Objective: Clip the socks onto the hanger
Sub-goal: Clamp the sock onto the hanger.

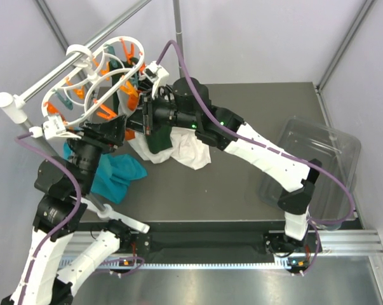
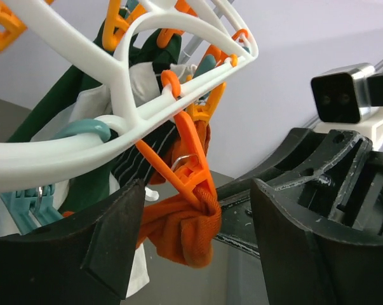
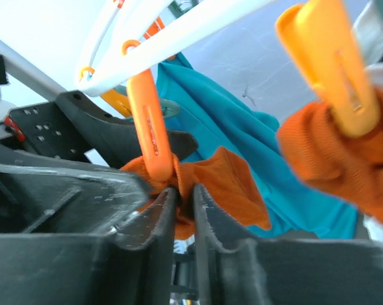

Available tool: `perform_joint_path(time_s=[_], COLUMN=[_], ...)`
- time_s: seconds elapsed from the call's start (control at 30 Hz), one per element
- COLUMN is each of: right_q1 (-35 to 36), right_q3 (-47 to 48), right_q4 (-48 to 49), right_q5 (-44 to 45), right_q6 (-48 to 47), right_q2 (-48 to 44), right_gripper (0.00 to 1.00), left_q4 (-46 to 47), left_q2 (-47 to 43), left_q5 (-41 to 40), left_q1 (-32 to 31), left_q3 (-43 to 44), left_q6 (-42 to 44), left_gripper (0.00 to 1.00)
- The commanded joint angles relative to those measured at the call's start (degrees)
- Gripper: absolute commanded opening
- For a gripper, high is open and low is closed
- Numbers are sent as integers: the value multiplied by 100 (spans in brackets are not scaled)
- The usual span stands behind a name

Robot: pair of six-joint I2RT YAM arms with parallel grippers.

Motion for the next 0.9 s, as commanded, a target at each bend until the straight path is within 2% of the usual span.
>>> perform_joint_path(time_s=[0.0, 0.03, 0.07, 0.17, 0.2, 0.23, 0.27, 0.3, 0.6, 0.87], right_q1=[14, 5, 5, 5, 5, 5, 5, 5, 5, -3], right_q3=[26, 17, 0, -44, -96, -175, -367, -483, -1415, -2600], right_q4=[495, 477, 460, 355, 345, 345, 363, 372, -199, 142], right_q5=[117, 143, 152, 266, 319, 328, 328, 363, 1460, 2480], right_q6=[-8, -17, -43, -158, -184, -202, -228, -298, -992, -1387], right_q2=[-138, -129, -111, -146, -181, -234, -374, -445, -1490, -2474], right_gripper=[20, 33, 36, 56, 71, 78, 94, 100, 100, 100], left_q4=[-480, -506, -532, -603, -646, -656, -664, -673, -866, -902], left_q2=[-114, -140, -175, -254, -290, -308, -369, -387, -457, -562], left_q5=[72, 89, 133, 221, 273, 309, 344, 440, 397, 757], left_q1=[-19, -19, -19, -19, -19, -19, -19, -19, -19, -19], left_q3=[148, 201, 236, 324, 324, 316, 307, 307, 307, 482], left_q6=[-49, -49, -40, -119, -154, -207, -303, -356, -796, -1016], left_gripper=[73, 75, 76, 80, 80, 80, 80, 80, 76, 70])
